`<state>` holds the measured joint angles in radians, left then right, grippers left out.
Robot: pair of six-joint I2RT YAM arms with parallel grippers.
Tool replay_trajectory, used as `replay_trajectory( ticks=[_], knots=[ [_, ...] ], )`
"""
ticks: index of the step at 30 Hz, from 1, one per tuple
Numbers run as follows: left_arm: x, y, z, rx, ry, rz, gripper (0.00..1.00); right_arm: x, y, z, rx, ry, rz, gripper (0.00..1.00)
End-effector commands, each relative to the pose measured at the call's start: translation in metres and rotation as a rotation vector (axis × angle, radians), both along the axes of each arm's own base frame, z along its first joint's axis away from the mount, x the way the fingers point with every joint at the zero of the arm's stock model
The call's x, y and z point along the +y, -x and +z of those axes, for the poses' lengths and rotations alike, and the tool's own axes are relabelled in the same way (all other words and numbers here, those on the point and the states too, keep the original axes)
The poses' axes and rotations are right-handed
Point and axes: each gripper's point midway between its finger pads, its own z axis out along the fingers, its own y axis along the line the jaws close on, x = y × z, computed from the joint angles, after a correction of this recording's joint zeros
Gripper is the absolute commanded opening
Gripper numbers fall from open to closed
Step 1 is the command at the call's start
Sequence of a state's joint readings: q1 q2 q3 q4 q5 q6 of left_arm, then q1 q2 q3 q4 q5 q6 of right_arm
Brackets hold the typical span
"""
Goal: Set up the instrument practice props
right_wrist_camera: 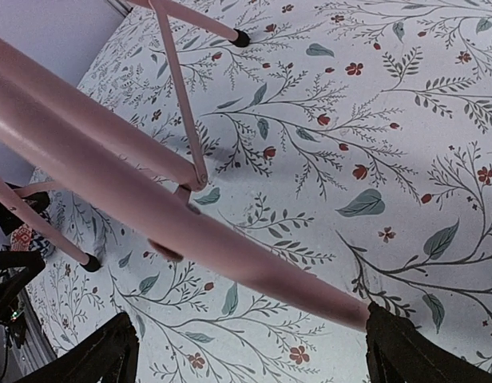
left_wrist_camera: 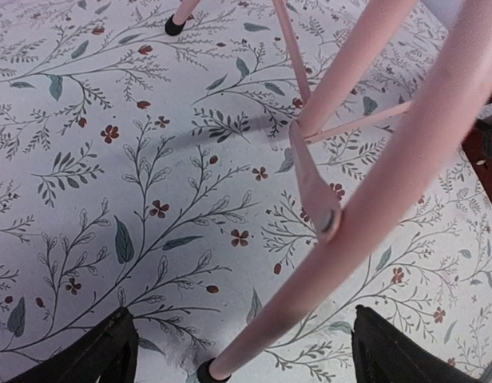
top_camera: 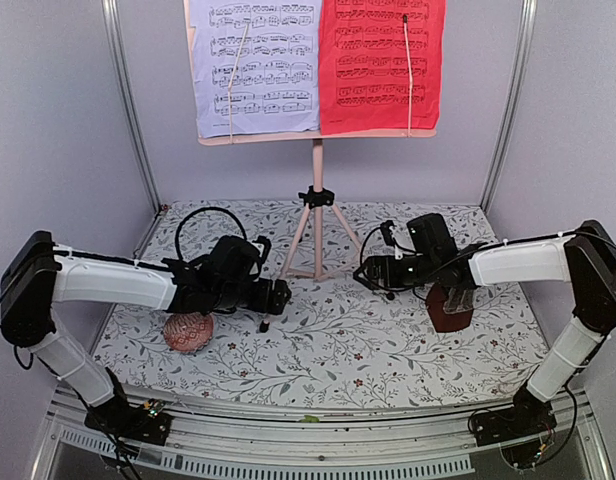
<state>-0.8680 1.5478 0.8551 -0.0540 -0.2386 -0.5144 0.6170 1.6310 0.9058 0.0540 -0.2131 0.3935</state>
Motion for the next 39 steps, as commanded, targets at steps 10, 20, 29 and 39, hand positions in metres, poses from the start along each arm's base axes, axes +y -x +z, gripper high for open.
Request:
replay_trajectory(
  ticks=[10, 20, 29, 39],
  knots=[
    [0.004, -0.059, -0.02, 0.076, 0.028, 0.064, 0.92, -0.002, -0.073, 0.015, -0.073, -0.051, -0.031, 0.99],
    [0.012, -0.112, -0.022, 0.074, 0.01, 0.089, 0.92, 0.003, -0.119, 0.017, -0.082, -0.068, -0.02, 0.99],
    [0.018, -0.169, -0.029, 0.074, -0.001, 0.114, 0.92, 0.004, -0.17, 0.019, -0.102, -0.084, -0.017, 0.99],
    [0.015, -0.205, -0.021, 0.06, 0.012, 0.106, 0.92, 0.012, -0.201, 0.032, -0.14, -0.098, 0.0, 0.99]
  ],
)
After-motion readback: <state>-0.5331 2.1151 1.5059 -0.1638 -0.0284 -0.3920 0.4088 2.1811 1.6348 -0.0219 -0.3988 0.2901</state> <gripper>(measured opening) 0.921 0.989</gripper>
